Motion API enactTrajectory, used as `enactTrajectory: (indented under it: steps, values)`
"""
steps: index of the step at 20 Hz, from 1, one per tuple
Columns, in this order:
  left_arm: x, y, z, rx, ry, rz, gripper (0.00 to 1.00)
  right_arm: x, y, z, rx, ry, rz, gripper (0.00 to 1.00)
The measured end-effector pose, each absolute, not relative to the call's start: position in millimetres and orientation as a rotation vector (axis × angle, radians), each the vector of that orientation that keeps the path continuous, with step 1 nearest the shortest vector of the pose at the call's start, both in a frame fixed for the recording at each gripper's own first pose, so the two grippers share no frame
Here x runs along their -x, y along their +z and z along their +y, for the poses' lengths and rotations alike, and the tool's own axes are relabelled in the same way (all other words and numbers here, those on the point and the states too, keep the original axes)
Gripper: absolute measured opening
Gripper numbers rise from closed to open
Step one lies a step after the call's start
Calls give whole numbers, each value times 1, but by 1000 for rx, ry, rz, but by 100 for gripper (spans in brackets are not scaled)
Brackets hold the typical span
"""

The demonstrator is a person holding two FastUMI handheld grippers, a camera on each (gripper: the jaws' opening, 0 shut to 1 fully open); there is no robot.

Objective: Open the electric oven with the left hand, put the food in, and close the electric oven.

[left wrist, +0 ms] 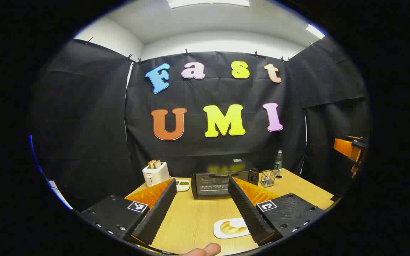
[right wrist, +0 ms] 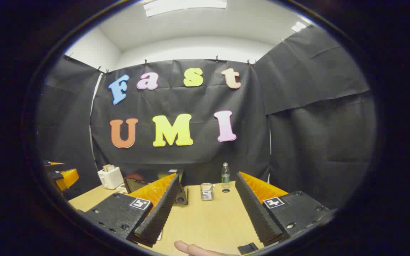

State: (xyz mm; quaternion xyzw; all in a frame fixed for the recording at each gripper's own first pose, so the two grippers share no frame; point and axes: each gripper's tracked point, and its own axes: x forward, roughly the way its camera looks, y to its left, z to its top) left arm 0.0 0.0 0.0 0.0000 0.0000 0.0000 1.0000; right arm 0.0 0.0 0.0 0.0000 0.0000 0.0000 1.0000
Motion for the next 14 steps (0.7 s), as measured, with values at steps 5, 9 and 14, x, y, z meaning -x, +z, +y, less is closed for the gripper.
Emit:
enactTrajectory:
  steps: [5,9,14]
  values:
    - [0,-5,3,-3,9,12,95,6,-6,-10,-9,-13,12,100]
    - [-1,-10,6,19,7,14,95,8,-8,-20,-9,-28,-17,100]
    - [-19,-4,5,18,-6,-13,95,-7,-16,-34,-2,-51,-37,100]
